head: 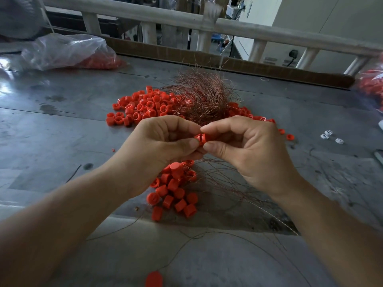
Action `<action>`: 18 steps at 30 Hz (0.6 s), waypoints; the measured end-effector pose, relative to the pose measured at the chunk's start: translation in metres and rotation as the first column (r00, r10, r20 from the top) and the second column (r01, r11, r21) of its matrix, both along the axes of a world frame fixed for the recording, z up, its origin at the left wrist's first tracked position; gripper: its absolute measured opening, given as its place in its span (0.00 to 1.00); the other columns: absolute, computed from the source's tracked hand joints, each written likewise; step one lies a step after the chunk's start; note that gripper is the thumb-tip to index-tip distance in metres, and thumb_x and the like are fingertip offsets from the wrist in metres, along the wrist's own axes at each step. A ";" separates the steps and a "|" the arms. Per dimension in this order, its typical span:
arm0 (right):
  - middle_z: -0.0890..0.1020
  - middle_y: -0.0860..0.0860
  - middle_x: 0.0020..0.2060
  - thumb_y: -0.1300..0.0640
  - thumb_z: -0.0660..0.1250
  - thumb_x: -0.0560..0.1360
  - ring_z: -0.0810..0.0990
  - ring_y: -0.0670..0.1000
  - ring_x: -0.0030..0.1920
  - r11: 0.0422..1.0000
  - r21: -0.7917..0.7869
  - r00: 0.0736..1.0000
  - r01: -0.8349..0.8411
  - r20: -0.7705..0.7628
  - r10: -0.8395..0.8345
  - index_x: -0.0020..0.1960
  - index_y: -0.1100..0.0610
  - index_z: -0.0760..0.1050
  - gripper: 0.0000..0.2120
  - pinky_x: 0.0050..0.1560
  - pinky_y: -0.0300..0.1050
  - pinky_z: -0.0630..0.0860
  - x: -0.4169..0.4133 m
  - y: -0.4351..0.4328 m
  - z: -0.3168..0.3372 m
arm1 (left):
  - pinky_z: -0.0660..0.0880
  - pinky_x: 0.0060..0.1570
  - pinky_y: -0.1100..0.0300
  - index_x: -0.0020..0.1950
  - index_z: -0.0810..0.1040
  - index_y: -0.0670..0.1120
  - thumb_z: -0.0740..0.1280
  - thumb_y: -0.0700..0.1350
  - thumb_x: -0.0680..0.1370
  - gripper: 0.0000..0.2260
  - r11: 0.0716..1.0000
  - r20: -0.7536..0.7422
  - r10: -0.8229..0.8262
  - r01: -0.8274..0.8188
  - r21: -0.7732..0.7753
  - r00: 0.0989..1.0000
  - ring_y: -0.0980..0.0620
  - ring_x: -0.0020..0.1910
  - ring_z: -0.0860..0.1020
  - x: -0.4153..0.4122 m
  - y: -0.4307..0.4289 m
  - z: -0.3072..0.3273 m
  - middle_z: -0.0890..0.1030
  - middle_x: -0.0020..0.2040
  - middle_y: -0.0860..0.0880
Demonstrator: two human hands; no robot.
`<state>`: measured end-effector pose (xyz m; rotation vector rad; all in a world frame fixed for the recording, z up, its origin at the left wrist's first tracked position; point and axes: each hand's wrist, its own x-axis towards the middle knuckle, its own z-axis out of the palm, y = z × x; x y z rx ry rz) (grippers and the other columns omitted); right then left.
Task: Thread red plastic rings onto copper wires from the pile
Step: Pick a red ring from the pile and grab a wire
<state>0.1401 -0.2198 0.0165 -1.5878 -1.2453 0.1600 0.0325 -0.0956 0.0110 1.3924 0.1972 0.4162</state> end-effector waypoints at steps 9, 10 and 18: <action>0.81 0.44 0.40 0.63 0.74 0.65 0.81 0.43 0.40 0.997 -0.033 0.993 0.072 0.097 -0.069 0.47 0.51 0.79 0.14 0.42 0.34 0.77 0.000 -0.001 0.000 | 0.78 0.36 0.66 0.40 0.79 0.42 0.67 0.36 0.62 0.09 0.996 -0.017 0.025 -0.023 0.082 1.000 0.52 0.35 0.83 0.001 -0.001 -0.002 0.83 0.34 0.45; 0.81 0.44 0.40 0.63 0.74 0.64 0.81 0.44 0.40 0.997 -0.031 0.992 0.075 0.100 -0.072 0.48 0.51 0.79 0.14 0.42 0.35 0.78 -0.001 -0.002 0.000 | 0.78 0.36 0.66 0.39 0.80 0.43 0.67 0.37 0.62 0.08 0.996 -0.016 0.026 -0.025 0.083 1.000 0.52 0.35 0.83 0.001 -0.001 -0.002 0.83 0.34 0.45; 0.81 0.43 0.39 0.62 0.75 0.64 0.81 0.42 0.40 0.997 -0.034 0.989 0.075 0.132 -0.070 0.47 0.51 0.78 0.14 0.42 0.33 0.77 -0.002 -0.002 0.001 | 0.78 0.34 0.66 0.35 0.83 0.46 0.67 0.38 0.62 0.07 0.997 -0.045 -0.008 0.012 0.076 0.999 0.52 0.33 0.82 -0.001 -0.001 -0.002 0.83 0.33 0.45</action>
